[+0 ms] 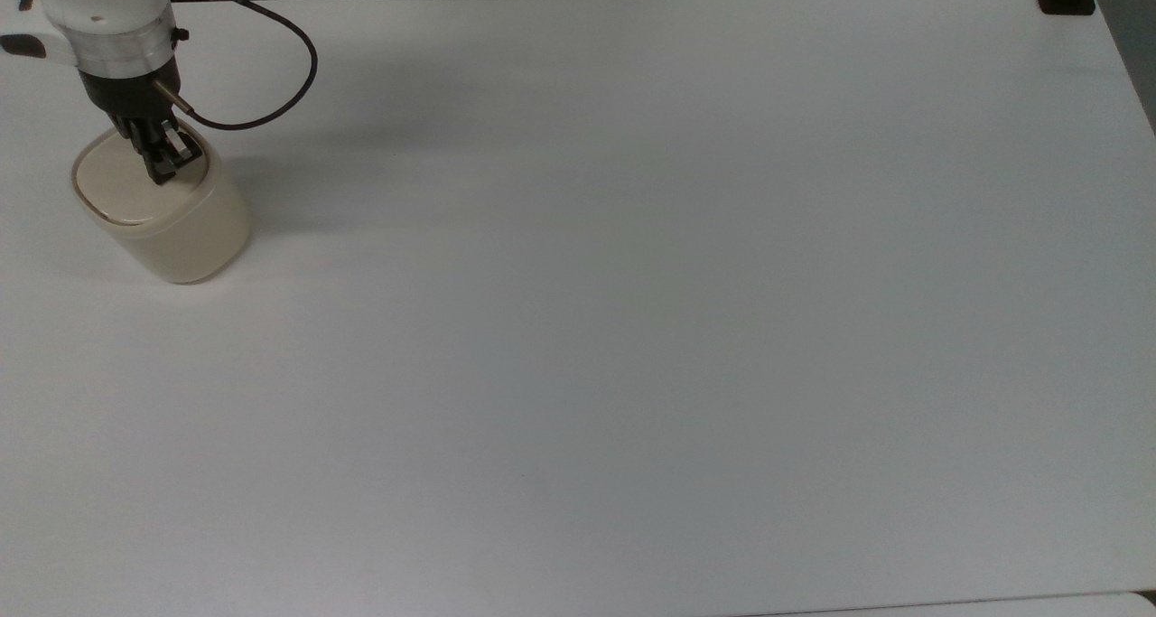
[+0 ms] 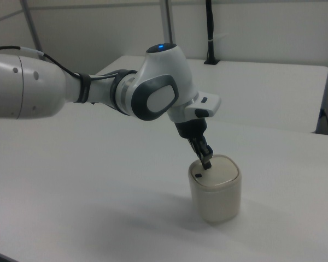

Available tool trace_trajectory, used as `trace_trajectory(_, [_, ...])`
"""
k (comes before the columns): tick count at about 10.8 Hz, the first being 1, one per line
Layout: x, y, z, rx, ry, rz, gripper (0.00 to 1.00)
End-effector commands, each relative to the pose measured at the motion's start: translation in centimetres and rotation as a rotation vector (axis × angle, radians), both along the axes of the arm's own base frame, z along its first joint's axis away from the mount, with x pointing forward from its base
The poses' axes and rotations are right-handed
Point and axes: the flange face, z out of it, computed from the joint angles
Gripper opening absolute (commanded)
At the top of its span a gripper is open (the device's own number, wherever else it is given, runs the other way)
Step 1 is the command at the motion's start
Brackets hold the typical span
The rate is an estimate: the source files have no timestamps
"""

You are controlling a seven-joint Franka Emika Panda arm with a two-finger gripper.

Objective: Open the trash bin
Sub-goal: 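Grip the lid edge of the bin with the gripper, then lift the lid edge upward, flipping the lid open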

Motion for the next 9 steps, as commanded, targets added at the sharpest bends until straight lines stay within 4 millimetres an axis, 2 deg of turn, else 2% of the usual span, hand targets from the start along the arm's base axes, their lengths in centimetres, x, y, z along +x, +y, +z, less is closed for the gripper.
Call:
trace_trajectory(1, [-0.8, 0.1, -3.9, 0.009, 0.01, 0.017, 0.0])
trace_trajectory(3, [-0.8, 0.0, -3.8, 0.008, 0.009, 0.017, 0.0])
trace_trajectory(4, [-0.7, -0.1, -2.8, 0.005, -0.004, 0.019, 0.0])
trace_trajectory(6, [-1.0, 0.5, 0.8, 0.007, -0.034, 0.041, 0.02])
trace_trajectory(7, [-1.1, 1.7, 3.2, 0.024, -0.017, 0.065, 0.06])
trace_trajectory(8, [-1.3, 2.7, 4.5, 0.038, 0.005, 0.093, 0.09])
trace_trajectory(9, [-1.3, 5.7, 6.6, 0.061, 0.025, 0.166, 0.13])
